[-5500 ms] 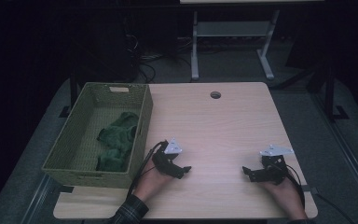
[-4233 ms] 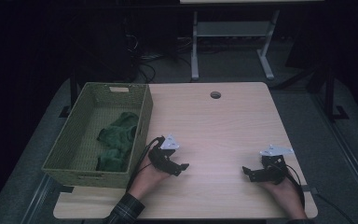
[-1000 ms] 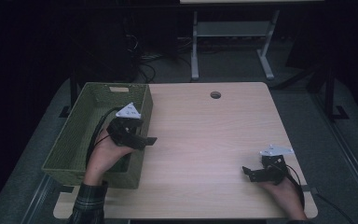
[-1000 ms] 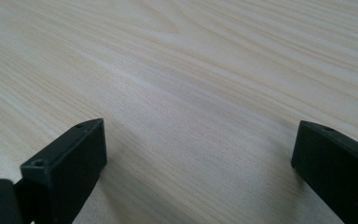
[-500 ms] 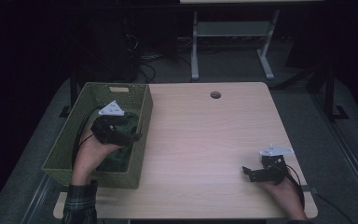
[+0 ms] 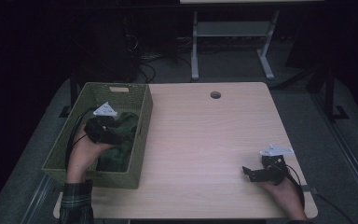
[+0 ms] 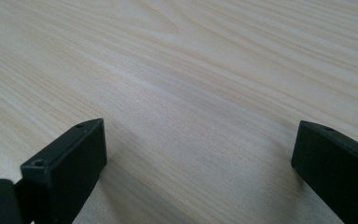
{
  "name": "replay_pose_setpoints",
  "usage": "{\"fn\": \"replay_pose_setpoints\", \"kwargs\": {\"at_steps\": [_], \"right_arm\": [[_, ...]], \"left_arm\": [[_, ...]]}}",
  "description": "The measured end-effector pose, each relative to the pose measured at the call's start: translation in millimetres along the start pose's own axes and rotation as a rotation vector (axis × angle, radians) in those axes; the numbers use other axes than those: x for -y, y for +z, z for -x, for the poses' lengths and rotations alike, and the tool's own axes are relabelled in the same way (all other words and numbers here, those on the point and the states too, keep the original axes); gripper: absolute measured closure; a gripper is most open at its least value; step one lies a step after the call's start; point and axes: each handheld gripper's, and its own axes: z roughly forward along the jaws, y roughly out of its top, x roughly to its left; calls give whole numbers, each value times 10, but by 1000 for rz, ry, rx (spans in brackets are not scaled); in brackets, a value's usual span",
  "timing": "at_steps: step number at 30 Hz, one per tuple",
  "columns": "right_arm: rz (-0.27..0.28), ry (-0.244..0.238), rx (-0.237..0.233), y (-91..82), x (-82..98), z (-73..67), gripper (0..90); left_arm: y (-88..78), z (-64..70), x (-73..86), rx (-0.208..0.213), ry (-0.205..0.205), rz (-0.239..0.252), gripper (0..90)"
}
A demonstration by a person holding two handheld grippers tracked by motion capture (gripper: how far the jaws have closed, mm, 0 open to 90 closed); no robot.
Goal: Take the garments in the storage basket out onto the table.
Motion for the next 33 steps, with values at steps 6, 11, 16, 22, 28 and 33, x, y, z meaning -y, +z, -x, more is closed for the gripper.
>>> {"fn": "replay_pose_setpoints", "kwargs": {"at_steps": [6,11,16,22,28,33], "right_arm": [[0,0,0,0,0,0,29],[0,-1,0,0,0,1,29],[0,-1,0,0,0,1,29],[0,-1,0,0,0,1,29],[0,-1,0,0,0,1,29],[0,-1,0,0,0,1,29]], "left_arm": [[77,-103,97,-19,-22,-34,355],[125,-195,193,-34,-40,-66,384],[149,-248,261,-39,-49,-91,388],[187,-288,343,-45,-48,-129,385],[233,-296,398,-31,-43,-164,374],[270,-282,407,-23,-34,-184,374]]}}
